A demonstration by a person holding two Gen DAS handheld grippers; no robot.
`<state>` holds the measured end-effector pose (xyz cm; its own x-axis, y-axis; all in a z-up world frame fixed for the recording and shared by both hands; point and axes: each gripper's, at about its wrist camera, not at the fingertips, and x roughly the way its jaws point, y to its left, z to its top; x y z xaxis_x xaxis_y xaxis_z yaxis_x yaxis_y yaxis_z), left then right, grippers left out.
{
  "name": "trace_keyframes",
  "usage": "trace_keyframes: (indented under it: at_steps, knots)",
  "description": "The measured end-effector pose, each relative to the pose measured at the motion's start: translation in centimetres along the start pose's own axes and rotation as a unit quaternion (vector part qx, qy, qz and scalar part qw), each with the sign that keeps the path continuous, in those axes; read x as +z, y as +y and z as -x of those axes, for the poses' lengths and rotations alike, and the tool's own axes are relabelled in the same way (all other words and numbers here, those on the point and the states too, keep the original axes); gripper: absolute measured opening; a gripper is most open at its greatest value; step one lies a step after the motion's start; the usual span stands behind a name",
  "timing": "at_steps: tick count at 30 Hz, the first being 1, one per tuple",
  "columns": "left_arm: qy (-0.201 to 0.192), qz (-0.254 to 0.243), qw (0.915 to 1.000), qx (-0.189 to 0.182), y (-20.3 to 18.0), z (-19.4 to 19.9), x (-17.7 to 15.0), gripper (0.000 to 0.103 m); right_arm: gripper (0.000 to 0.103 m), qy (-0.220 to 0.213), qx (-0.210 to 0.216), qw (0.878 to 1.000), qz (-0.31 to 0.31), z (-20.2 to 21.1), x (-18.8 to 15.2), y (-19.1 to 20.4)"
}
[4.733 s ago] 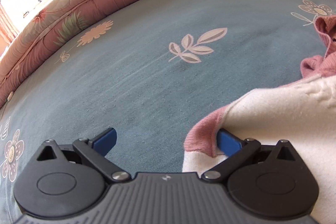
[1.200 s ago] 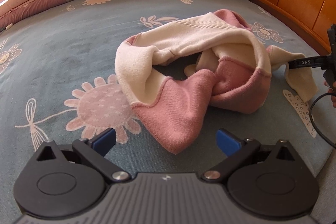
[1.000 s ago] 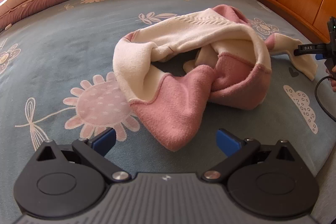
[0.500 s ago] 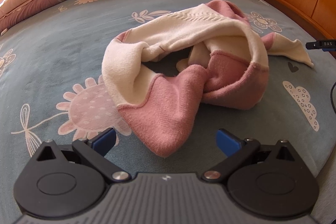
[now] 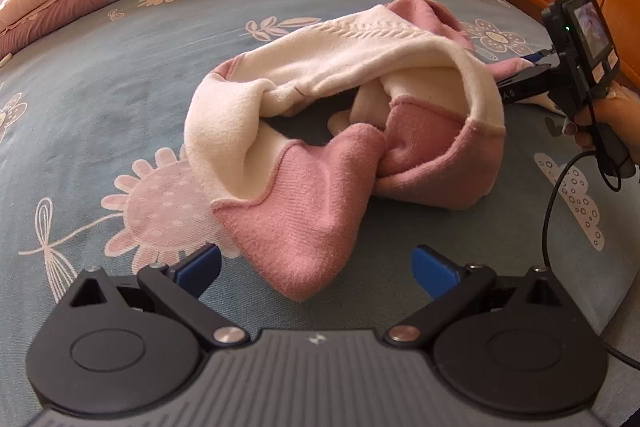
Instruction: Fold clothes
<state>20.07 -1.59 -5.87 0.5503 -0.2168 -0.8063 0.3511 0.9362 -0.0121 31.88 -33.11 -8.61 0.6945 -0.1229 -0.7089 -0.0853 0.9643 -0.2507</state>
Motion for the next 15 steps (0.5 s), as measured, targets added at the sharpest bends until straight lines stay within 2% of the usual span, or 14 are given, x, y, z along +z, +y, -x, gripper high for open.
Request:
trace_keyframes:
  at_steps: [5,8,12,15]
  knots:
    - [0.003,-0.002,1.0,-0.001,0.1,-0.5,0.3,0.101,0.103,-0.013,-0.093,0.991,-0.092,-0.7,-0.1,-6.2]
    - [0.006,-0.003,1.0,-0.004,-0.1,-0.9,0.4,0.101,0.103,0.011,-0.104,0.985,-0.134,-1.9,-0.6,-10.7]
    - [0.008,-0.006,0.9999,-0.006,-0.3,-1.1,0.5,0.101,0.103,0.04,-0.118,0.983,-0.138,-2.6,-1.7,-13.4]
    - [0.009,-0.01,0.9999,-0.006,-0.5,-1.3,0.5,0.101,0.103,0.028,-0.066,0.989,-0.128,-1.4,-2.3,-13.0]
